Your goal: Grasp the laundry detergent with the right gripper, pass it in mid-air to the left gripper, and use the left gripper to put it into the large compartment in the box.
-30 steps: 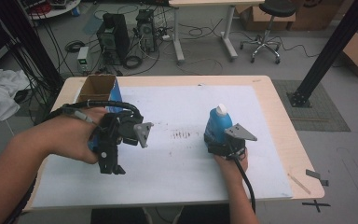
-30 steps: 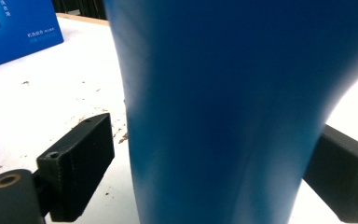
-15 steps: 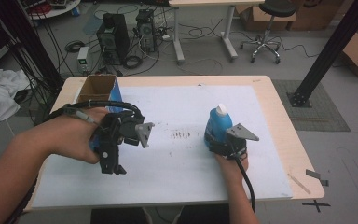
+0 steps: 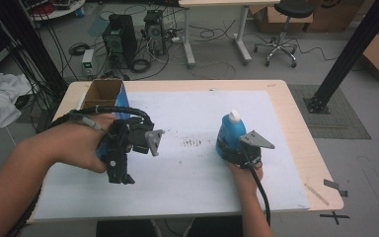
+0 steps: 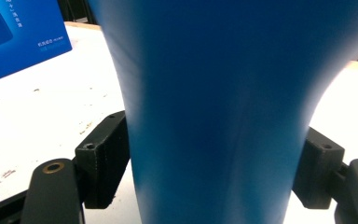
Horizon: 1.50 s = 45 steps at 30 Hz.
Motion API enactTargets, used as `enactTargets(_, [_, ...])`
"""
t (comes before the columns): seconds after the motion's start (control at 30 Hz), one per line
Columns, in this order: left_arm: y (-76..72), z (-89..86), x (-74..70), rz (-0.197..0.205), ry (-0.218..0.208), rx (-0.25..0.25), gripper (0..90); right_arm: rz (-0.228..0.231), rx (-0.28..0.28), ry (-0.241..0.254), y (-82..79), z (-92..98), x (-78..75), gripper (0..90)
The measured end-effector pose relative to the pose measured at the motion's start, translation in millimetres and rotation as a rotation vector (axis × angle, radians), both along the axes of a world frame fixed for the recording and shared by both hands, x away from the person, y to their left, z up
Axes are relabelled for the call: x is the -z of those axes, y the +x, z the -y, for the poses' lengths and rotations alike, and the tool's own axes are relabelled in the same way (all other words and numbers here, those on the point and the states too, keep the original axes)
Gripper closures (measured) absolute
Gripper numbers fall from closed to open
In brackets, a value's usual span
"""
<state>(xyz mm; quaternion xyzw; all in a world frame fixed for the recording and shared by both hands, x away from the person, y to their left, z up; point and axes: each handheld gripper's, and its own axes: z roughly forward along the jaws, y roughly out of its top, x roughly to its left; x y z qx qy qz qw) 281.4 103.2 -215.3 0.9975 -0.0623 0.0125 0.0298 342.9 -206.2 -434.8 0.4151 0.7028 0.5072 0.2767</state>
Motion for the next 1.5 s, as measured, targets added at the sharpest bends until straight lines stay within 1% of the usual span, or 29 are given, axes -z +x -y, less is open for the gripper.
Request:
enactTargets(0.2, [0.2, -0.3, 1.1, 0.000, -0.004, -0.001, 0.1, 0.003, 0.009, -0.006, -0.6, -0.4, -0.3, 30.3])
enactTargets(0.37, [1.0, -1.7, 1.7, 0.000, -0.004, -0.005, 0.1, 0.002, 0.013, -0.004, 0.2, -0.6, 0.2, 31.2])
enactTargets(0.47, [2.0, -2.4, 2.8, 0.000, -0.001, -0.010, 0.1, 0.004, 0.005, -0.001, 0.3, -0.7, 0.2, 32.4])
enactTargets(0.5, [2.4, -2.5, 3.0, -0.001, 0.001, -0.011, 0.1, 0.005, 0.007, -0.005, 0.2, -1.1, 0.0, 33.7])
enactTargets(0.57, [3.1, -3.0, 4.1, -0.002, -0.002, -0.013, 0.1, 0.007, 0.001, -0.004, 0.0, -1.3, -0.2, 40.1])
enactTargets(0.6, [3.7, -3.1, 4.3, -0.004, 0.004, -0.013, 0.1, 0.007, 0.003, -0.005, -0.1, -1.4, -0.2, 42.1])
enactTargets(0.7, [4.3, -3.3, 4.8, -0.005, 0.005, -0.016, 0.1, 0.011, 0.003, -0.010, -0.3, -1.5, -0.5, 43.1])
enactTargets(0.9, [8.4, -2.0, 8.7, -0.013, 0.004, -0.022, 0.1, -0.015, -0.012, -0.024, 1.7, -0.3, -4.5, 45.7])
enactTargets(0.97, [10.4, -1.0, 10.1, -0.015, 0.006, -0.024, 0.1, -0.027, -0.034, -0.023, 3.1, 2.0, -6.2, 46.1])
enactTargets(1.03, [12.8, 0.4, 11.4, -0.014, 0.011, -0.028, 0.1, -0.036, -0.067, -0.025, 4.0, 5.2, -8.6, 46.4])
enactTargets(1.1, [14.2, 1.6, 11.8, -0.014, 0.011, -0.028, 0.1, -0.030, -0.107, -0.032, 3.0, 8.0, -12.5, 46.5])
enactTargets(1.17, [15.5, 2.9, 11.6, -0.014, 0.010, -0.031, 0.1, -0.024, -0.167, -0.006, 2.1, 12.7, -17.3, 46.7])
enactTargets(1.2, [16.3, 3.8, 11.1, -0.014, 0.013, -0.028, 0.1, -0.026, -0.202, 0.001, 1.7, 15.0, -20.7, 46.8])
enactTargets(1.23, [16.7, 4.5, 10.7, -0.012, 0.014, -0.032, 0.1, -0.019, -0.268, 0.000, 0.2, 18.4, -28.4, 46.7])
enactTargets(1.27, [17.1, 5.0, 10.1, -0.010, 0.014, -0.033, 0.1, -0.019, -0.268, 0.000, 0.2, 18.4, -28.4, 46.7])
enactTargets(1.3, [17.5, 5.6, 9.2, -0.008, 0.009, -0.035, 0.1, -0.015, -0.302, -0.003, -1.1, 19.6, -32.5, 46.7])
enactTargets(1.33, [17.7, 6.0, 8.5, -0.007, 0.008, -0.035, 0.1, 0.000, -0.354, -0.009, -3.2, 20.9, -37.3, 46.7])
enactTargets(1.37, [18.0, 6.7, 7.6, -0.005, 0.005, -0.036, 0.1, 0.016, -0.428, -0.022, -6.8, 21.7, -45.0, 46.7])
enactTargets(1.4, [18.4, 7.3, 7.4, -0.005, 0.003, -0.036, 0.1, 0.016, -0.428, -0.022, -6.8, 21.7, -45.0, 46.7])
enactTargets(1.43, [18.9, 8.3, 7.2, -0.003, -0.001, -0.038, 0.1, 0.021, -0.458, -0.031, -7.5, 21.9, -47.7, 46.7])
enactTargets(1.47, [19.1, 9.0, 6.9, -0.003, -0.002, -0.039, 0.1, 0.026, -0.527, -0.046, -10.1, 20.6, -53.8, 46.6])
enactTargets(1.5, [19.5, 9.9, 6.8, -0.002, -0.005, -0.040, 0.1, 0.026, -0.566, -0.053, -11.1, 19.5, -56.1, 46.6])
